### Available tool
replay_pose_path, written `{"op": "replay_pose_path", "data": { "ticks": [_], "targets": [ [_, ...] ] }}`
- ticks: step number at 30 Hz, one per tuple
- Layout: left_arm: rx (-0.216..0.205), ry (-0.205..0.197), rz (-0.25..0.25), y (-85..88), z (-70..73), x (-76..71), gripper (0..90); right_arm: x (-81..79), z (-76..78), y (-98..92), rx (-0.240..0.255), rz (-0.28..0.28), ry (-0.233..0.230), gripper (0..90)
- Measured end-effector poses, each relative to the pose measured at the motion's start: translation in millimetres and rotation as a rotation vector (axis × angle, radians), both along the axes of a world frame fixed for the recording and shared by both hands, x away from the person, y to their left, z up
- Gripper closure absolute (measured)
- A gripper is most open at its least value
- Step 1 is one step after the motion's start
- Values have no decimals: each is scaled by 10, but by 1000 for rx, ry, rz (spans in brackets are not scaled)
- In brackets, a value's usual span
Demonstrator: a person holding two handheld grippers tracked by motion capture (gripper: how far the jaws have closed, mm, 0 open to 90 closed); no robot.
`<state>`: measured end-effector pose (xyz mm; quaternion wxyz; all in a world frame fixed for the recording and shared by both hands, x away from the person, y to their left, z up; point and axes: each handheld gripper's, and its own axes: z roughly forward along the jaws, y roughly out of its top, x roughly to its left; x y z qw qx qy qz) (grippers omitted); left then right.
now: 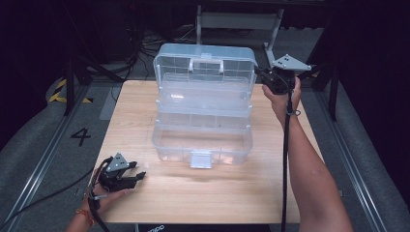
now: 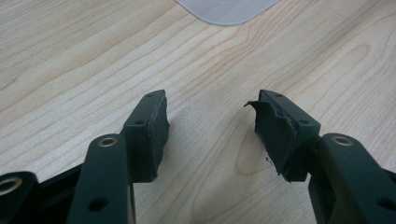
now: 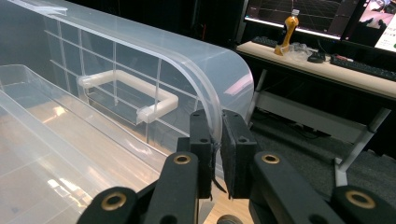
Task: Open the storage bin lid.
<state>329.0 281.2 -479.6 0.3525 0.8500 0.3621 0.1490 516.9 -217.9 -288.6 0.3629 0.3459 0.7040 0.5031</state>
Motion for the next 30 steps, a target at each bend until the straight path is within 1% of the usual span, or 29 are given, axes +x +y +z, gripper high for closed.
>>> {"op": "replay_pose_path", "data": {
  "ticks": [1,2,3,6,8,10,13,15,17,19,23,26,29,30],
  "targets": [
    [0,1,-1,1,0,1,445,10,2,-1,0,0,2,839],
    [-8,8,4,-5,-2,-3,444,21,5,0,-1,0,4,839],
    [-7,0,1,-3,-4,4,442,34,10,3,-3,0,6,838],
    [-2,-2,-7,-2,-2,12,436,72,17,9,-5,-5,14,838],
    [2,-6,-10,-2,-2,20,432,101,17,9,4,-7,21,838],
    [-10,-3,-4,-10,-9,18,430,126,15,9,7,-9,24,838],
    [-10,-4,-3,-12,-10,23,427,163,18,11,8,-12,33,837],
    [-10,-4,-4,-14,-11,21,425,195,28,16,-2,-15,41,836],
    [-8,-5,-4,-11,-10,19,425,217,22,23,-7,-22,38,835],
    [-10,-3,-4,-12,-11,20,424,242,14,28,8,-27,44,836],
    [-7,-7,-3,-10,-10,18,424,294,7,38,2,-38,49,835],
    [-2,-12,-8,-5,-8,19,424,325,-8,22,24,-35,55,836],
    [-6,-8,-7,-8,-10,17,424,364,-7,26,22,-38,64,835],
    [0,-10,-5,-7,-7,17,424,374,-5,35,21,-39,68,836]
  ]
}}
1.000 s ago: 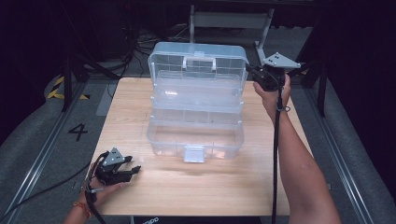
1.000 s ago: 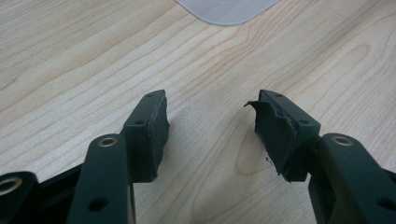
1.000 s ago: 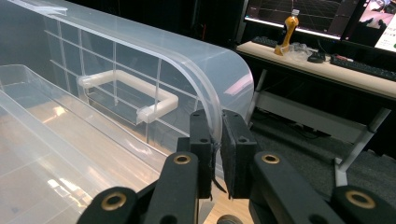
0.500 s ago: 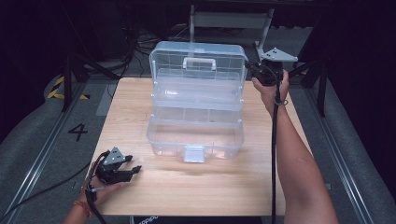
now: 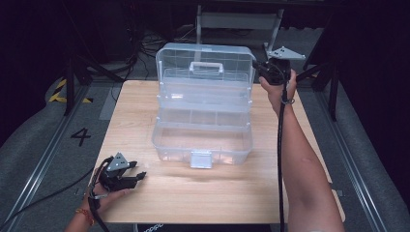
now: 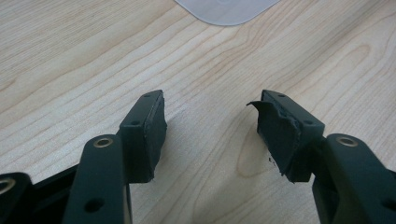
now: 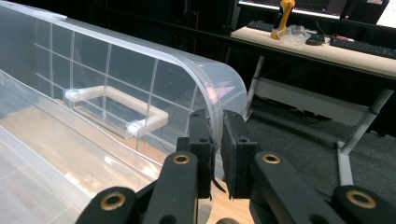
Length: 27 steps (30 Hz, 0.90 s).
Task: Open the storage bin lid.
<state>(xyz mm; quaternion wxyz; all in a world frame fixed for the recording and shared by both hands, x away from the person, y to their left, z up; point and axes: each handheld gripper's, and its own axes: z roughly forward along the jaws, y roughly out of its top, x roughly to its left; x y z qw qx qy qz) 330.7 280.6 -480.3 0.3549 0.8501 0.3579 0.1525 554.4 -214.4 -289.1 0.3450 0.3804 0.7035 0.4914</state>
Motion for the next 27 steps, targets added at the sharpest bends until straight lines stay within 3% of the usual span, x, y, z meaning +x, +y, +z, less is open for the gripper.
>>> {"op": "replay_pose_path", "data": {
  "ticks": [21,27],
  "targets": [
    [0,-2,-5,4,0,3,423,303,-102,27,25,-41,40,832],
    [-7,15,-1,5,2,-12,423,379,-141,28,24,-47,50,829]
  ]
}}
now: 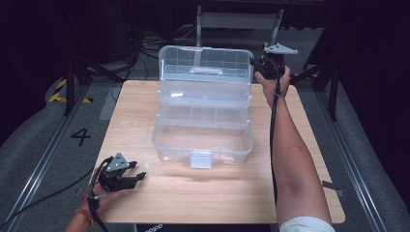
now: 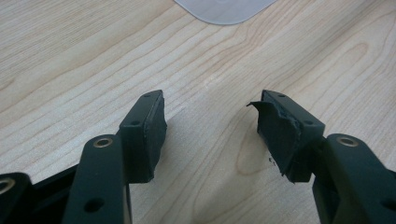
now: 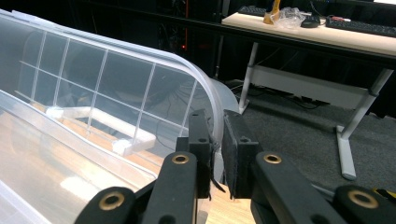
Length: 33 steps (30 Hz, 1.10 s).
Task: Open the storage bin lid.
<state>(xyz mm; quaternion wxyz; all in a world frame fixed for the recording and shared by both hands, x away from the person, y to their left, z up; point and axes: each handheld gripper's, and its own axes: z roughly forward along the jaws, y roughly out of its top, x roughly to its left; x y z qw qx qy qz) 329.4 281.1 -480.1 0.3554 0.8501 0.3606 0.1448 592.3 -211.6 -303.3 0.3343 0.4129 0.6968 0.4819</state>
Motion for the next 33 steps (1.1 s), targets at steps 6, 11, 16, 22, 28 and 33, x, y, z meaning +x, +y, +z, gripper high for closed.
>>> {"op": "replay_pose_path", "data": {
  "ticks": [6,11,16,22,28,33],
  "targets": [
    [3,1,9,2,1,-14,421,65,-24,6,-2,-4,12,826],
    [8,-9,6,11,1,-16,421,128,-54,16,-21,-10,19,822],
    [8,-9,7,11,1,-17,419,186,-101,28,-30,-21,25,818],
    [8,-8,7,11,1,-16,419,229,-127,19,-9,-24,45,818],
    [7,-8,8,11,1,-17,418,270,-142,41,-18,-35,58,818],
    [1,-2,12,8,0,-18,417,302,-158,53,-29,-44,71,816]
  ]
}}
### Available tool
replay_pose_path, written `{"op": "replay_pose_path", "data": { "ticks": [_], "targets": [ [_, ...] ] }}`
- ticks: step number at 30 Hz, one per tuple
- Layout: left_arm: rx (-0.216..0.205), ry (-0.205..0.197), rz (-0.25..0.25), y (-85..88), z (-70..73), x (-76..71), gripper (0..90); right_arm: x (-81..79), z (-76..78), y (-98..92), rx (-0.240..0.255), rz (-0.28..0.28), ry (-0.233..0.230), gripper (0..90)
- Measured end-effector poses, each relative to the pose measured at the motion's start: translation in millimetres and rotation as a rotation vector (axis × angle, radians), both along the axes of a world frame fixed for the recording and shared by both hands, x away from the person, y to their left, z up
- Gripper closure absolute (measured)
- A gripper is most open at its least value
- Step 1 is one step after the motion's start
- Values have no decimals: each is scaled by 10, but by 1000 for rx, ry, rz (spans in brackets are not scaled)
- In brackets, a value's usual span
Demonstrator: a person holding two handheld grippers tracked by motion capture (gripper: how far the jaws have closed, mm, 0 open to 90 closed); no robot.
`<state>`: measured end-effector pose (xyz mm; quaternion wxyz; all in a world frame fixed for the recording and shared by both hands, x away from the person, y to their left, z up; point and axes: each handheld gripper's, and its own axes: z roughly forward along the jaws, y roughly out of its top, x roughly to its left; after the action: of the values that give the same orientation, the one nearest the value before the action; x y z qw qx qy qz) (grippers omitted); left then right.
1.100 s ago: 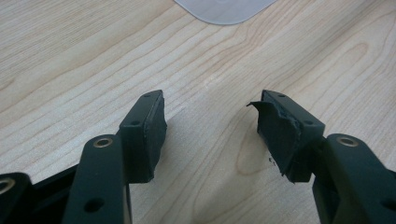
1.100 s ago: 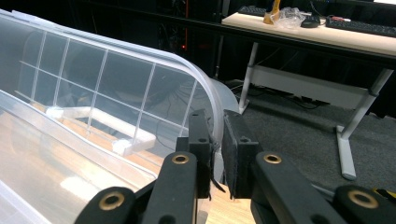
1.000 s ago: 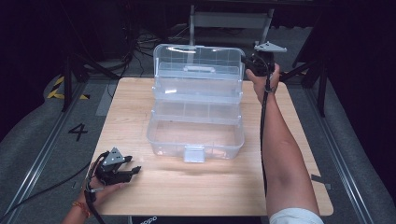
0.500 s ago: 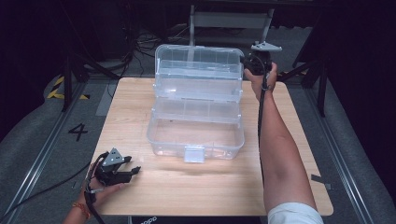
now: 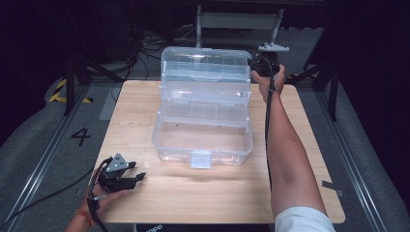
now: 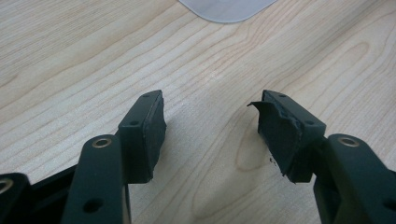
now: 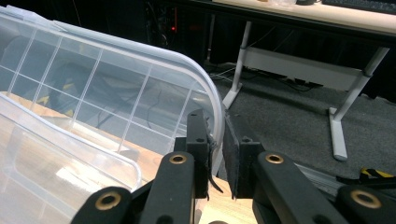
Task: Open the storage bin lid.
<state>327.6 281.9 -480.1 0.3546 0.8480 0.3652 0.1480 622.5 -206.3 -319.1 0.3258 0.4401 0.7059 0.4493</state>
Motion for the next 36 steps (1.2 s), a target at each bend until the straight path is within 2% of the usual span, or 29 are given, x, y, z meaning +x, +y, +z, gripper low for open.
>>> {"op": "replay_pose_path", "data": {
  "ticks": [3,12,25,28,33,36],
  "targets": [
    [-2,-3,-2,1,-2,3,416,36,-8,11,-20,-1,13,814],
    [-6,0,-3,2,-4,3,415,105,-77,15,-27,-7,34,803],
    [4,-5,-10,36,0,3,410,150,-141,54,-93,-32,60,781],
    [6,-6,-9,37,1,3,410,142,-132,43,-77,-23,52,758],
    [4,-6,-6,36,0,1,407,116,-82,49,-103,-9,40,774],
    [3,-2,-4,36,0,0,407,102,-70,39,-92,-18,38,771]
  ]
}}
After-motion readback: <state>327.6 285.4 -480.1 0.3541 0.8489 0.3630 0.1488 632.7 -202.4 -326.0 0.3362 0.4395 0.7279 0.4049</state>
